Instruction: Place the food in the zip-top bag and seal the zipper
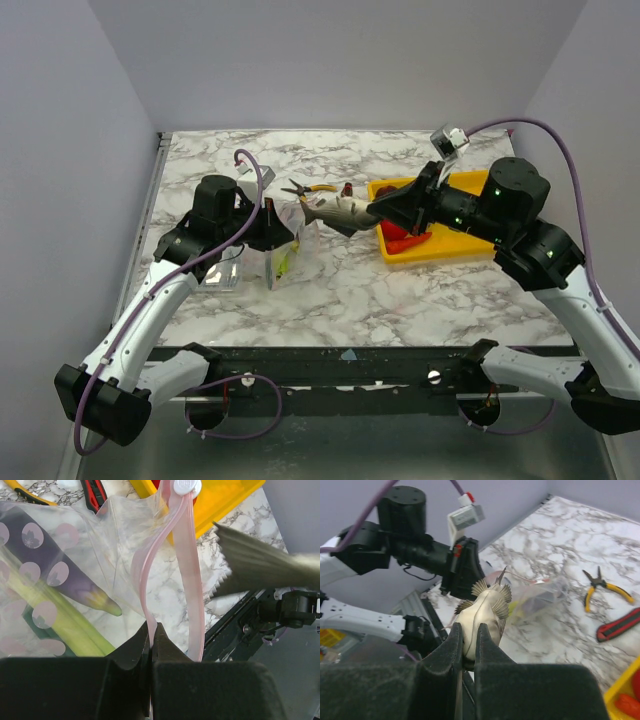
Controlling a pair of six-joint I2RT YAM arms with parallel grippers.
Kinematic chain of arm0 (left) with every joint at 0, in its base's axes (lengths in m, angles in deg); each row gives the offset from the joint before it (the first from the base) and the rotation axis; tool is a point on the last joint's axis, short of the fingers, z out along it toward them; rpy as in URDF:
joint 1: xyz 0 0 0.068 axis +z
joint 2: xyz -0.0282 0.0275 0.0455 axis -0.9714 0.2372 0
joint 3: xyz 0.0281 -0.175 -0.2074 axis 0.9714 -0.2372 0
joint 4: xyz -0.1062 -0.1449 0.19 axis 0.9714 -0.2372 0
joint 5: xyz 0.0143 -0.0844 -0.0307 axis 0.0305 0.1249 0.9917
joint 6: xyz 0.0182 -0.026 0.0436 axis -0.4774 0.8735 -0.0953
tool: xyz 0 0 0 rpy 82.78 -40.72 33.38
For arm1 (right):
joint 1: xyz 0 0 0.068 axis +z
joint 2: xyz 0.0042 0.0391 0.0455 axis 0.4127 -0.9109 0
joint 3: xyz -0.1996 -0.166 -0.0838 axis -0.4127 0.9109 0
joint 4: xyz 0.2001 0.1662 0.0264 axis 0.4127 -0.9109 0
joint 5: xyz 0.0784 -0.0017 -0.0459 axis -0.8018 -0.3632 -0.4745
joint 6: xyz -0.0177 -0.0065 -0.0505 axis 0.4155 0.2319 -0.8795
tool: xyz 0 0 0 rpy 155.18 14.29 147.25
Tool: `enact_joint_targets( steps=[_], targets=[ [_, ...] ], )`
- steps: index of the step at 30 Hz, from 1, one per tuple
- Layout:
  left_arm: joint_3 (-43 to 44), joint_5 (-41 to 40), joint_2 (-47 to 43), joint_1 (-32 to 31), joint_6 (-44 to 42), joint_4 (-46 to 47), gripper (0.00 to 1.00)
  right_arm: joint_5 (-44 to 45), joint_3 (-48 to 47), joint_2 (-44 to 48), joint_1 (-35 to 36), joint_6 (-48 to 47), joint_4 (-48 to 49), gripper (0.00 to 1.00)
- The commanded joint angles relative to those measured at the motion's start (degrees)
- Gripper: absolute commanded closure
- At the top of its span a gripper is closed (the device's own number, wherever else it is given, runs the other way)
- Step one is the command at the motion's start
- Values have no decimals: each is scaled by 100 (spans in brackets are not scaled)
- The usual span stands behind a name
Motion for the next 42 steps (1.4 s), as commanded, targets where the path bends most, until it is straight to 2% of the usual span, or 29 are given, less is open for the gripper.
enact_joint_targets(
  steps=[1,7,14,16,22,27,32,37,42],
  targets=[
    [-41,62,-23,64,-54,201,100,-920,311,202,24,682,907,99],
    [-51,55,-47,91,-43,222,100,-509,346,93,48,1211,897,99],
    [-77,10,-112,123,-20,254,100,805,291,-220,388,1440,248,99],
    [-77,25,-108,135,-16,257,100,1420,249,-373,831,1447,135,99],
    [-82,1,-130,147,-7,260,100,4081,-340,-1132,2729,1080,-159,99],
    [-94,21,-195,156,-7,279,100,5781,-869,-2000,3570,646,-107,99],
    [-111,77,-303,147,-7,318,100,6428,-514,-2302,3661,212,1023,99],
    [-147,146,-397,152,-3,395,100,7014,238,-2265,3654,-414,2661,100],
    [-172,323,-415,152,42,475,100,7192,815,-2304,3649,-700,4286,100]
  ],
)
